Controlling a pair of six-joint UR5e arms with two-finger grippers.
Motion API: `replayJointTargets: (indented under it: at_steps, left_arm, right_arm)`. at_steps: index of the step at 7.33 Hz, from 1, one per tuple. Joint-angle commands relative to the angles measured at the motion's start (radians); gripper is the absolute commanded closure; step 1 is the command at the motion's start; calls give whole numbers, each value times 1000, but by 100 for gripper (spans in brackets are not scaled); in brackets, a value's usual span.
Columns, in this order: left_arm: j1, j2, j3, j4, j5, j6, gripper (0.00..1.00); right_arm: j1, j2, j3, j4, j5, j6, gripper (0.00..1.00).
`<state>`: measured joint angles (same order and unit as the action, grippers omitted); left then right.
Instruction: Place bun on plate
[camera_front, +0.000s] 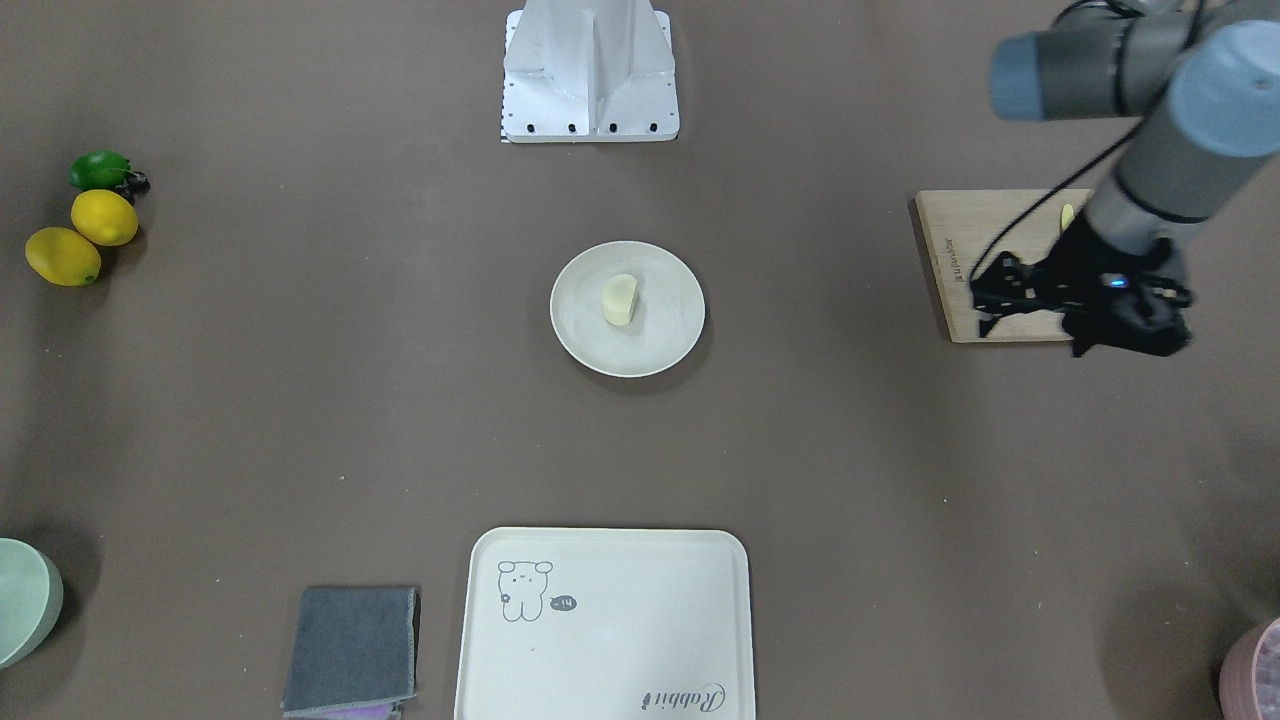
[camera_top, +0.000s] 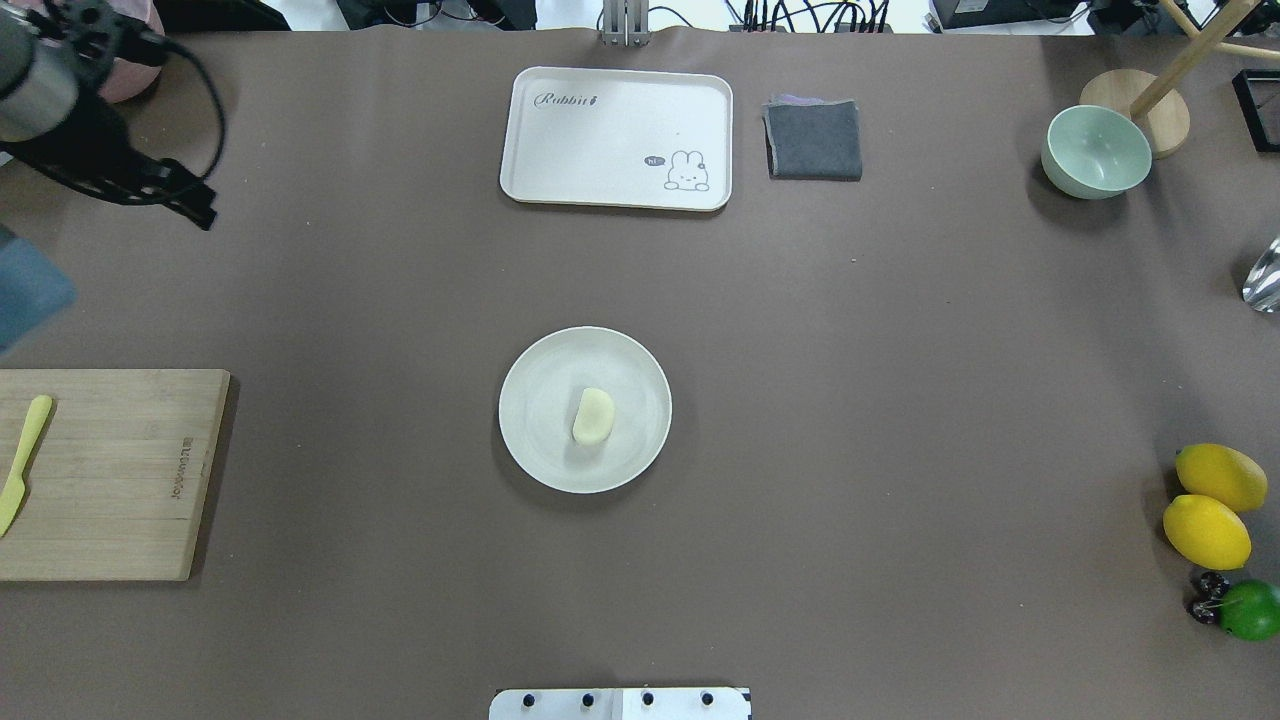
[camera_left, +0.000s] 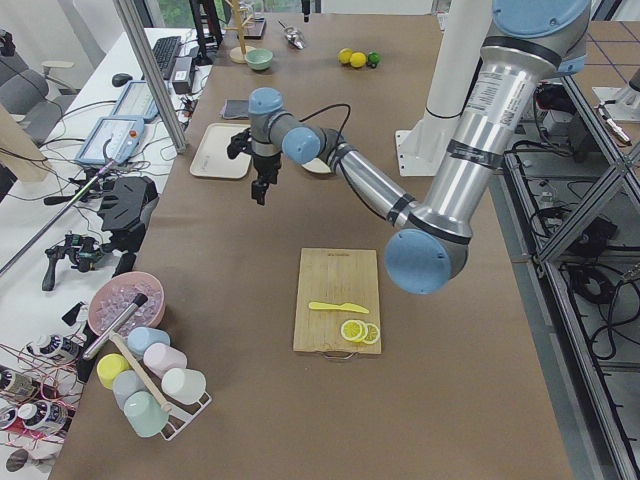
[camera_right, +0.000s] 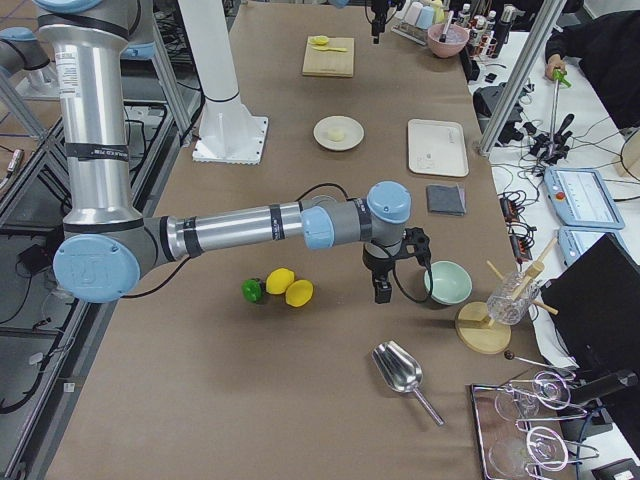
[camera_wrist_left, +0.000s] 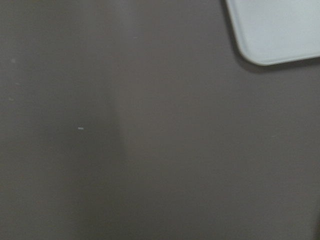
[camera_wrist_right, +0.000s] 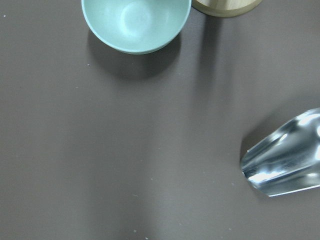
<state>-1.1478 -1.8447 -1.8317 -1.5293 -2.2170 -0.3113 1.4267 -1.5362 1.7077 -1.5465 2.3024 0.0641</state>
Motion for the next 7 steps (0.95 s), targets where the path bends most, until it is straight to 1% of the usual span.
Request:
replayJointTargets:
  at_steps: [1,2,3,5,7]
  left_arm:
    - [-241,190,40,1,-61,362,3]
    - [-318,215,67,4,-65,444,3]
    - [-347,258,74,-5,-69,434,3]
    - [-365,280,52,-6,-72,420,3]
    - [-365,285,54,-8,-72,420,3]
  right_arm:
    - [50,2,-66,-7,8,-112,0]
    - [54,4,-68,-9,6,-128,0]
    - [55,4,-69,-7,8,-130,0]
    - [55,1,-69,-6,11,-130,0]
    - [60,-1,-63,-4,12,-130,0]
